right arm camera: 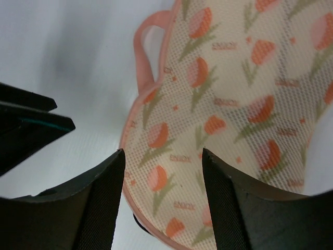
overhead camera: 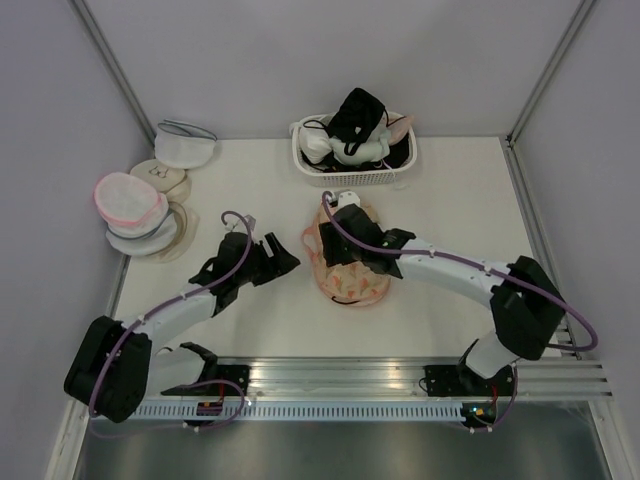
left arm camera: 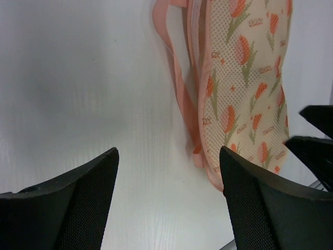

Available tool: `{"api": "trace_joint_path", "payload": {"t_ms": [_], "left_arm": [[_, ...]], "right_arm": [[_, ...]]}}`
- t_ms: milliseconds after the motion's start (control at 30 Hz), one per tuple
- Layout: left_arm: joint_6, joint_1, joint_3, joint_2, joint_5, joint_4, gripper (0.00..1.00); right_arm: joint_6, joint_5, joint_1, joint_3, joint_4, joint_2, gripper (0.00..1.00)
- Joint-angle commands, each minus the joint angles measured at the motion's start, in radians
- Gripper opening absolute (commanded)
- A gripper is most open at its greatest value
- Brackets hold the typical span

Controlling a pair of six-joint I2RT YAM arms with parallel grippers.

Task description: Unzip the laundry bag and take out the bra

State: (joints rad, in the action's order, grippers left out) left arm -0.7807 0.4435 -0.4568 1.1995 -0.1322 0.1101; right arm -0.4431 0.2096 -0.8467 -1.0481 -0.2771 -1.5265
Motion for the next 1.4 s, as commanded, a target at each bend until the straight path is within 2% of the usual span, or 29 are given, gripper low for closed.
{"api": "trace_joint_path", "payload": {"t_ms": [0,167,300,533,633,700,800,867,967,1133,1367], "left_arm": [[-0.069,-0.006,0.046,-0.089,0.039,-0.032,0.81],[-0.118,-0.006,0.105,-0.185,0.045,-0.041,0.81],[-0.135,-0.006,0.133,-0.232,0.039,-0.044,0.81],[-0.137,-0.006,0.145,-0.215,0.006,-0.024,0.81],[-0.138,-0.006,0.153,-0.215,-0.001,-0.009,0.82],[-0.138,-0.006,0.161,-0.213,-0.003,0.0,0.82],[-0.14,-0.006,0.167,-0.202,-0.007,0.013,0.82],[-0.14,-0.006,0.168,-0.196,-0.01,0.019,0.82],[-0.14,-0.005,0.168,-0.193,-0.014,0.023,0.82],[-0.138,-0.006,0.171,-0.193,-0.015,0.025,0.82],[-0.137,-0.006,0.176,-0.192,-0.017,0.026,0.82]], "right_arm": [[0.012,0.036,-0.025,-0.113,0.0,-0.119,0.63],[0.006,0.074,-0.046,-0.24,-0.03,-0.285,0.57],[-0.003,0.171,-0.074,-0.335,-0.089,-0.38,0.57],[-0.014,0.316,-0.115,-0.492,-0.206,-0.527,0.57],[-0.029,0.378,-0.126,-0.523,-0.258,-0.563,0.54],[-0.037,0.404,-0.135,-0.529,-0.284,-0.569,0.43],[-0.04,0.442,-0.144,-0.536,-0.31,-0.575,0.41],[-0.04,0.445,-0.144,-0.538,-0.321,-0.578,0.35],[-0.036,0.441,-0.144,-0.535,-0.326,-0.58,0.34],[-0.017,0.381,-0.15,-0.523,-0.297,-0.564,0.41],[-0.02,0.378,-0.157,-0.552,-0.323,-0.603,0.29]]}}
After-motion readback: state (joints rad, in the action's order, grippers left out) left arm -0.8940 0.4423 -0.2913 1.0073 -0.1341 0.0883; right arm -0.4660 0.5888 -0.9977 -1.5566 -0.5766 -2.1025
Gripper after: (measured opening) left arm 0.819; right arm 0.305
